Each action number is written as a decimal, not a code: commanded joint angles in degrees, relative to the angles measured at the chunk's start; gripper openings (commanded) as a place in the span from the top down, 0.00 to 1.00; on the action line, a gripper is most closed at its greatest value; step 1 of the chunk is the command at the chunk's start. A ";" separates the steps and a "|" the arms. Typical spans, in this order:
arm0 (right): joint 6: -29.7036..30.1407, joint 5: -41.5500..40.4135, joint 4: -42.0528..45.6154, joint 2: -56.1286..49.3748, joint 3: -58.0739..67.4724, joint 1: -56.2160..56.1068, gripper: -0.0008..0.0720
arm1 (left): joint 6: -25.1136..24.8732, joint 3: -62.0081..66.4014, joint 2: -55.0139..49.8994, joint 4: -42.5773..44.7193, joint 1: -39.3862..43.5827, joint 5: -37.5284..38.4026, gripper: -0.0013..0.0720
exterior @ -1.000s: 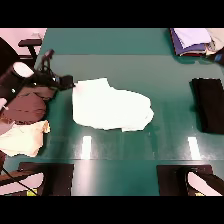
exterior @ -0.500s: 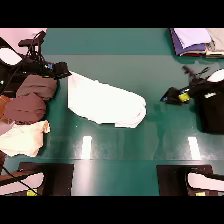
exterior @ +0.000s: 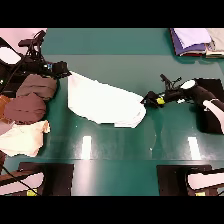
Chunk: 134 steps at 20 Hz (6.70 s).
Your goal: Fold the shirts.
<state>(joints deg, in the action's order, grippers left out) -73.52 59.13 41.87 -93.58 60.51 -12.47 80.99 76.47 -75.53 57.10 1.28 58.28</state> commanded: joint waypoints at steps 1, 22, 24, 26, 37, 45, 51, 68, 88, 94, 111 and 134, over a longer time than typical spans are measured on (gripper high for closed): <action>1.79 -2.23 -1.77 -0.57 -0.11 -0.96 0.96 | 0.00 0.07 0.00 -0.31 -0.02 0.09 0.95; -2.25 14.53 19.93 44.89 51.08 11.96 0.96 | 3.06 43.30 27.65 -2.47 -0.02 2.29 0.95; -3.02 17.38 21.31 43.98 54.95 11.96 0.96 | 3.06 43.89 27.80 -2.60 -0.02 2.45 0.95; -4.83 20.68 21.14 41.51 57.88 11.96 0.97 | 3.04 43.23 27.61 -1.46 -0.02 3.30 0.95; -6.67 23.76 20.72 13.84 34.05 3.96 0.96 | 5.27 10.23 7.58 8.90 -0.02 9.35 0.95; -6.36 15.80 20.72 -9.03 44.92 4.57 0.96 | 1.05 11.50 -16.09 8.28 -0.02 -9.44 0.95; -6.40 16.92 20.68 -13.40 55.49 4.59 0.41 | 1.57 13.86 -16.98 8.31 -0.70 -7.89 0.23; -4.85 17.35 19.23 22.45 15.65 8.70 0.43 | 13.55 -48.89 26.12 6.80 2.12 6.34 0.24; -3.30 22.38 19.82 28.76 -8.04 28.89 0.42 | 11.52 -41.90 26.84 -1.20 8.02 -0.26 0.95; 1.20 21.68 19.54 26.64 -24.09 45.00 0.42 | 11.58 -41.00 26.84 -1.46 8.02 -1.44 0.95; 1.99 15.10 19.15 37.24 -17.40 29.79 0.96 | 11.52 -30.88 26.84 -0.59 8.02 1.79 0.95; -7.80 23.15 27.45 42.23 52.35 26.47 0.97 | 14.62 36.44 25.94 20.85 8.02 12.17 0.95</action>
<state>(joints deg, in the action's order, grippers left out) -80.05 79.53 71.48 -48.84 115.85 14.17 95.42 120.51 -48.97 74.08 9.30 69.67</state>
